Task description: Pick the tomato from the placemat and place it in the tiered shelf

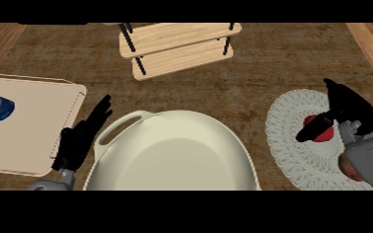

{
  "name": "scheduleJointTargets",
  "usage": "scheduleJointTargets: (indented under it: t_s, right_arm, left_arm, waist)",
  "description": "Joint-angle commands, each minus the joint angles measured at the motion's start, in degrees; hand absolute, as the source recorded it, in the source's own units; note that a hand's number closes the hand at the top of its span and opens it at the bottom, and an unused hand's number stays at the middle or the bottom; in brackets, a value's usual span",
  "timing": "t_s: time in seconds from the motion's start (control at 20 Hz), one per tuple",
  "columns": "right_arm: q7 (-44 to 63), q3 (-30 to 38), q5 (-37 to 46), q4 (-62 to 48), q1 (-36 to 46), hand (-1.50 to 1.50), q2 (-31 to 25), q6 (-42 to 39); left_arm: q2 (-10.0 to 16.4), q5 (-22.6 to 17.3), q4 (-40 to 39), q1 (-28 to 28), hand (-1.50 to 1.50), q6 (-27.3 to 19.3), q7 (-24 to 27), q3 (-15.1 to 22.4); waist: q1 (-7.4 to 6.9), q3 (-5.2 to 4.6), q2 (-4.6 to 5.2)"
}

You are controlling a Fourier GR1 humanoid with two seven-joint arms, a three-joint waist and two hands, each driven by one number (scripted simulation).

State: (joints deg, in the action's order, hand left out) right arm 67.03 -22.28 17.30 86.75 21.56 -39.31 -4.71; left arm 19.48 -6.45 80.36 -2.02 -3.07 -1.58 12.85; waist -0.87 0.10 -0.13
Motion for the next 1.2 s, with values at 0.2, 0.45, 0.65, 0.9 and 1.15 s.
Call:
scheduleJointTargets:
  t_s: [0.2,0.45,0.65,0.9,1.15]
  right_arm:
    - [6.47,1.94,2.35,-2.80,-0.88,-1.50,-0.94,-5.07]
    - [10.12,0.56,6.49,-4.73,2.33,-1.50,5.83,-4.86]
    - [6.08,0.58,8.18,-6.56,-1.59,-1.50,5.10,-4.53]
    - [0.00,2.26,11.48,-14.75,-0.72,-1.50,7.39,-2.55]
    - [-0.88,4.21,11.67,-11.51,-4.05,-1.50,6.71,-5.53]
  left_arm:
    - [-1.91,2.08,-3.99,-0.05,0.00,-0.77,0.31,-0.05]
    - [-1.49,1.69,-4.53,-1.02,0.00,0.93,0.96,-1.73]
    - [-1.84,2.13,0.72,1.92,0.00,-0.28,-1.78,-1.34]
    - [-1.62,2.03,0.26,2.04,0.00,1.74,-1.28,-2.14]
    - [-1.60,2.17,-2.52,1.29,0.00,3.34,0.06,-4.06]
  waist:
    - [1.15,-0.15,0.12]
    - [0.64,-0.16,0.18]
    - [0.59,-0.11,0.07]
    - [0.32,-0.09,0.21]
    - [0.74,-0.11,0.12]
